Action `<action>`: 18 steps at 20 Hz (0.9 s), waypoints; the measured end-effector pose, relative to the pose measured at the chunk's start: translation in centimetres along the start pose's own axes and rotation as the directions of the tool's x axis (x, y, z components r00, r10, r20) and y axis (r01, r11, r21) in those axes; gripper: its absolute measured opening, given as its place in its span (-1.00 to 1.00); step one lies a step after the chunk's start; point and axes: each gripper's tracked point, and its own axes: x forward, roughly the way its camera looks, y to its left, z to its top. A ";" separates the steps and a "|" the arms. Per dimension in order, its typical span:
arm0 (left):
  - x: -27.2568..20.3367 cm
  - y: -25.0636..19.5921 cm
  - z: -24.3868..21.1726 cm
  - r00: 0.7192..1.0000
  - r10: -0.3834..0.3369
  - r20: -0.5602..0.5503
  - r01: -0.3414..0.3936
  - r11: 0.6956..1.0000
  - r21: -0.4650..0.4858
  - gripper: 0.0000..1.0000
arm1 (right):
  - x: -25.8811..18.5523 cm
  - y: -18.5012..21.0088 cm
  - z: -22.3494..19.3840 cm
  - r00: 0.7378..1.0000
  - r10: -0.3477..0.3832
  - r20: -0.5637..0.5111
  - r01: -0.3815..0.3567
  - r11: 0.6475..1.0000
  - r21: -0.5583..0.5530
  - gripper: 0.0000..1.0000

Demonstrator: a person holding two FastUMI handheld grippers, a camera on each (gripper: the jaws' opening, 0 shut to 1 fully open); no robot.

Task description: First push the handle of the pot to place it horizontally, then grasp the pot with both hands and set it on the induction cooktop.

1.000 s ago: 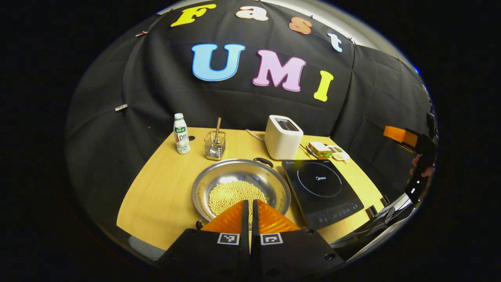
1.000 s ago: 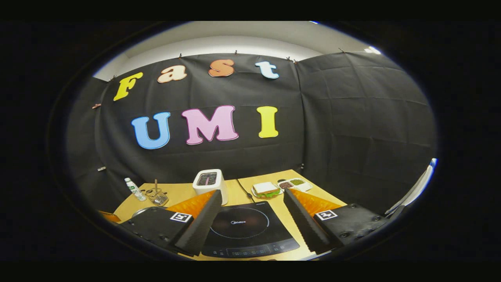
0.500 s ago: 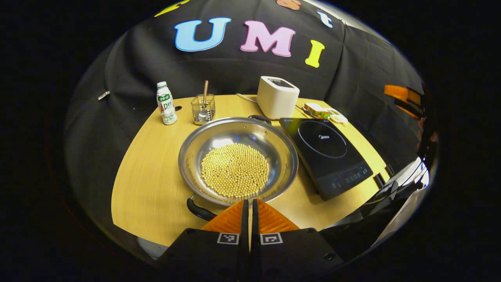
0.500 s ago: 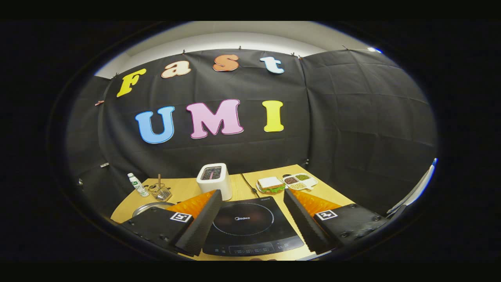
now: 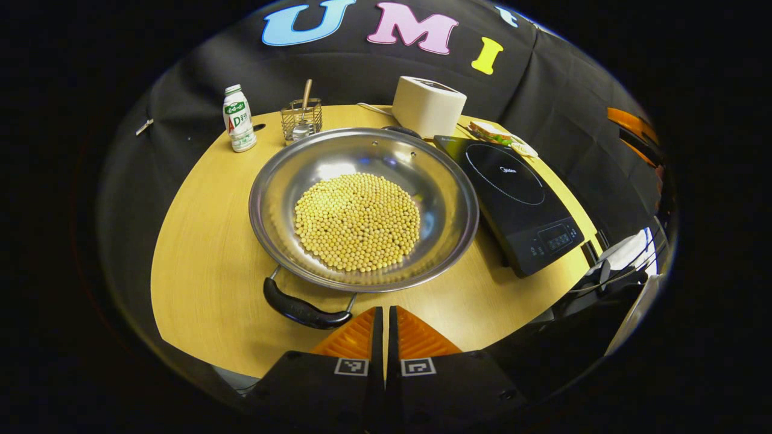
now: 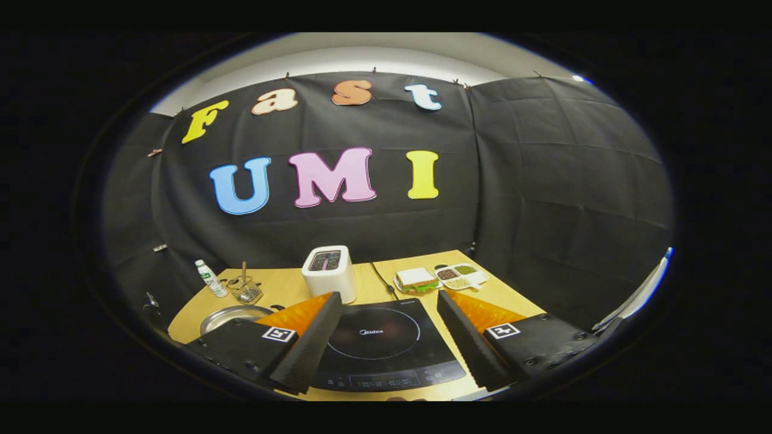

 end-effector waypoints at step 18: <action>0.9 7.9 1.4 0.994 0.111 0.013 -0.111 0.993 -0.032 -0.89 | -0.1 0.8 -0.8 1.000 0.003 -0.030 -0.004 1.000 -0.017 0.97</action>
